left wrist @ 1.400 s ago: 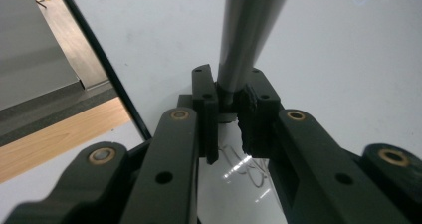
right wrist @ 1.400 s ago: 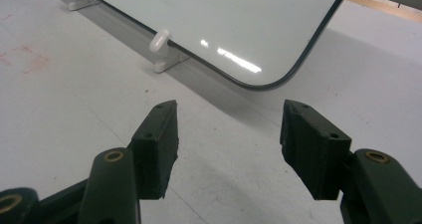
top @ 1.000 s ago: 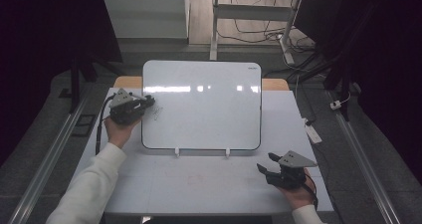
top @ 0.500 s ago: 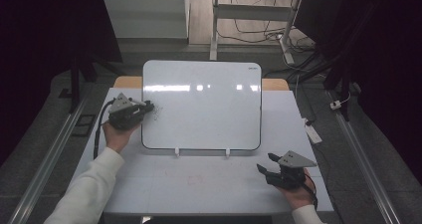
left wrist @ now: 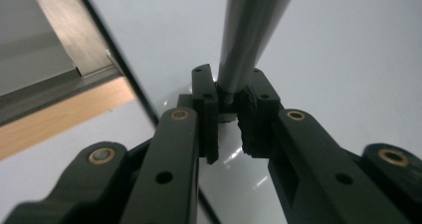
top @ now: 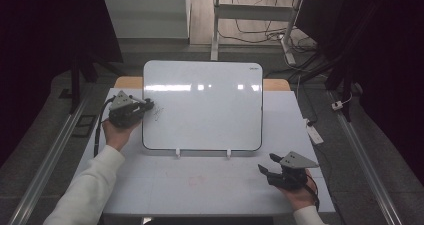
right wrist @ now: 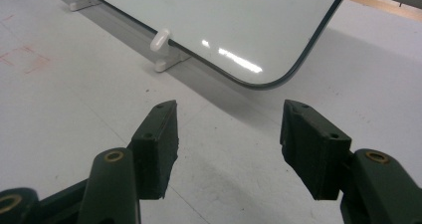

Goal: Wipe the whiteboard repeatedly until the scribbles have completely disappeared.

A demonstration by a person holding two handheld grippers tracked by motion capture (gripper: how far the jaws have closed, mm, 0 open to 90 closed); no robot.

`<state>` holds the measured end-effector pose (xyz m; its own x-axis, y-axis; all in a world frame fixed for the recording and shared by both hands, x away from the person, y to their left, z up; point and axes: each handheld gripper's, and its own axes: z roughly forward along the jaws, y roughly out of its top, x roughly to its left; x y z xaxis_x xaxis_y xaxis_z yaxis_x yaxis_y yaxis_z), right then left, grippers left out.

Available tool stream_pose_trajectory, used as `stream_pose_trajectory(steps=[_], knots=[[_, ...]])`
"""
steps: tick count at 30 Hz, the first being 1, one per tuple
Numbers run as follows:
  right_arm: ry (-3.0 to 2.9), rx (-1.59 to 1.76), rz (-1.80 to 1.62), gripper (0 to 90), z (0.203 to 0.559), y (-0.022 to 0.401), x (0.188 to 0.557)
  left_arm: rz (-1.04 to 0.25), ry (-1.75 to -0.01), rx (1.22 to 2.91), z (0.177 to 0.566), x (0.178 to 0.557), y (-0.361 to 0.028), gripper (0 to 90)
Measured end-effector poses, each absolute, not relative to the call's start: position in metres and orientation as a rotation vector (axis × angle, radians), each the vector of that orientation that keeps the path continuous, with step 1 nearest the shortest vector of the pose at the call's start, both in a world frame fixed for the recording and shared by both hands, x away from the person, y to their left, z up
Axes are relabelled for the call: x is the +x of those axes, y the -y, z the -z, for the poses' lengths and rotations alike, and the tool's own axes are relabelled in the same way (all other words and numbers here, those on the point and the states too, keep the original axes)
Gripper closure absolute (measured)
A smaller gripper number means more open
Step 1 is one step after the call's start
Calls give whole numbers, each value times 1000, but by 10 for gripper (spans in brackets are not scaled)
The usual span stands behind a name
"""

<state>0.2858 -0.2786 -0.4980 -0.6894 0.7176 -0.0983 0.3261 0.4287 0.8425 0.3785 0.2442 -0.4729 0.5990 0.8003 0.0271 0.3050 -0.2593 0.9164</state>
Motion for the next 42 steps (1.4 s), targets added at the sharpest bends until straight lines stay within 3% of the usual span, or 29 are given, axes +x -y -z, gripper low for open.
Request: stream_pose_trajectory(steps=[6,15,23,35,42], knots=[[-2241,875,-1178,400,497,278,286,-592,-854,1884,493,355,-236,777],[-2245,870,-1175,399,497,275,285,-628,-906,1823,466,384,-240,777],[-2242,875,-1182,399,497,278,285,-582,-821,1917,497,350,-225,777],[-2246,872,-1177,399,498,276,286,-648,-896,1830,453,400,-232,777],[-2246,865,-1183,399,497,276,285,-601,-843,1885,473,378,-222,777]])
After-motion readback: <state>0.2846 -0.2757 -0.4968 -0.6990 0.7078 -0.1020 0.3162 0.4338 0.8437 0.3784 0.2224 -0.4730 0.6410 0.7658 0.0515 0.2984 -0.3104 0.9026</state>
